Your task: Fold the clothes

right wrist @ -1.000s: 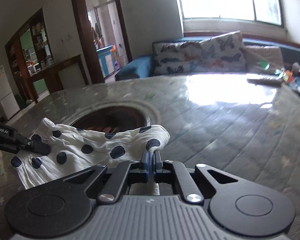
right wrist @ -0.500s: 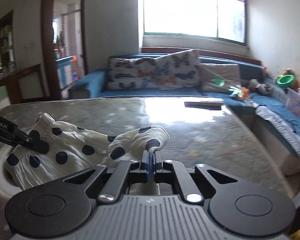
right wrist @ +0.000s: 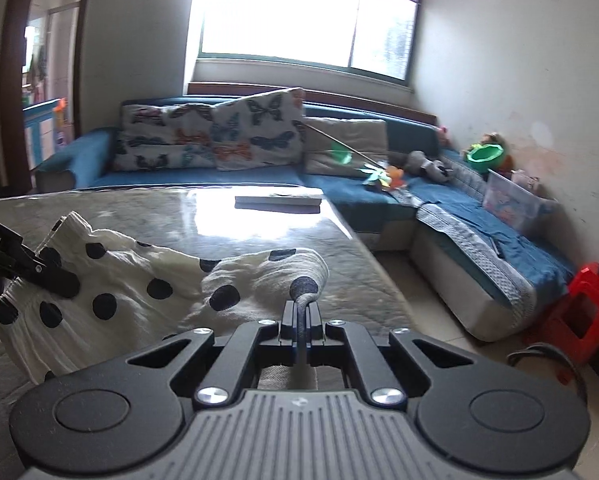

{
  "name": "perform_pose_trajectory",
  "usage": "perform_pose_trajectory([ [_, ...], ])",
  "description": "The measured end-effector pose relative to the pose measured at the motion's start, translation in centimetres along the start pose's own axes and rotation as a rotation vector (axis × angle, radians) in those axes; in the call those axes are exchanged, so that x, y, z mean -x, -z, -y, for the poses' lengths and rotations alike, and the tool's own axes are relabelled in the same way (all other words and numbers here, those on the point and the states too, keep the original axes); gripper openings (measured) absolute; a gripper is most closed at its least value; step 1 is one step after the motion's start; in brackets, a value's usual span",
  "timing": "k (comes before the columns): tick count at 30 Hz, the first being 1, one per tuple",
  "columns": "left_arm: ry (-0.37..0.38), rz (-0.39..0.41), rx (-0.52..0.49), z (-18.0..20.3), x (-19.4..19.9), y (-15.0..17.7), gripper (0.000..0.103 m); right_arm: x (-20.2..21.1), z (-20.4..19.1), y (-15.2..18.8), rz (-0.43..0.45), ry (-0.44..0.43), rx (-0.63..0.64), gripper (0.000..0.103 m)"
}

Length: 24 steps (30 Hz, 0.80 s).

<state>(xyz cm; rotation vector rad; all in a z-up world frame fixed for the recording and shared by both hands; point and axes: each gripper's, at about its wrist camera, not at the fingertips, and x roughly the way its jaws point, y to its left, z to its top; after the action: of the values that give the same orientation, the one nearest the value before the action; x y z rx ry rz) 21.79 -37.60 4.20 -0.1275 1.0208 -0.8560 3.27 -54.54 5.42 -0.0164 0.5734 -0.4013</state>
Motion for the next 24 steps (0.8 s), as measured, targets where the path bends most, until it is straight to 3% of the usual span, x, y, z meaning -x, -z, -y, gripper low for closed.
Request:
perform_pose_trajectory([
  [6, -0.034, -0.015, -0.046, 1.3, -2.8, -0.6, 0.034, -2.0, 1.2, 0.6, -0.022, 0.064, -0.025, 0.003],
  [12, -0.07, -0.018, -0.042, 0.8, -3.5, -0.5, 0.043, -3.6, 2.1, 1.5, -0.061, 0.083, -0.056, 0.003],
  [24, -0.107, 0.021, -0.051, 0.3, -1.7, -0.3, 0.08, -2.9, 1.7, 1.7, -0.049, 0.066, -0.058, 0.013],
])
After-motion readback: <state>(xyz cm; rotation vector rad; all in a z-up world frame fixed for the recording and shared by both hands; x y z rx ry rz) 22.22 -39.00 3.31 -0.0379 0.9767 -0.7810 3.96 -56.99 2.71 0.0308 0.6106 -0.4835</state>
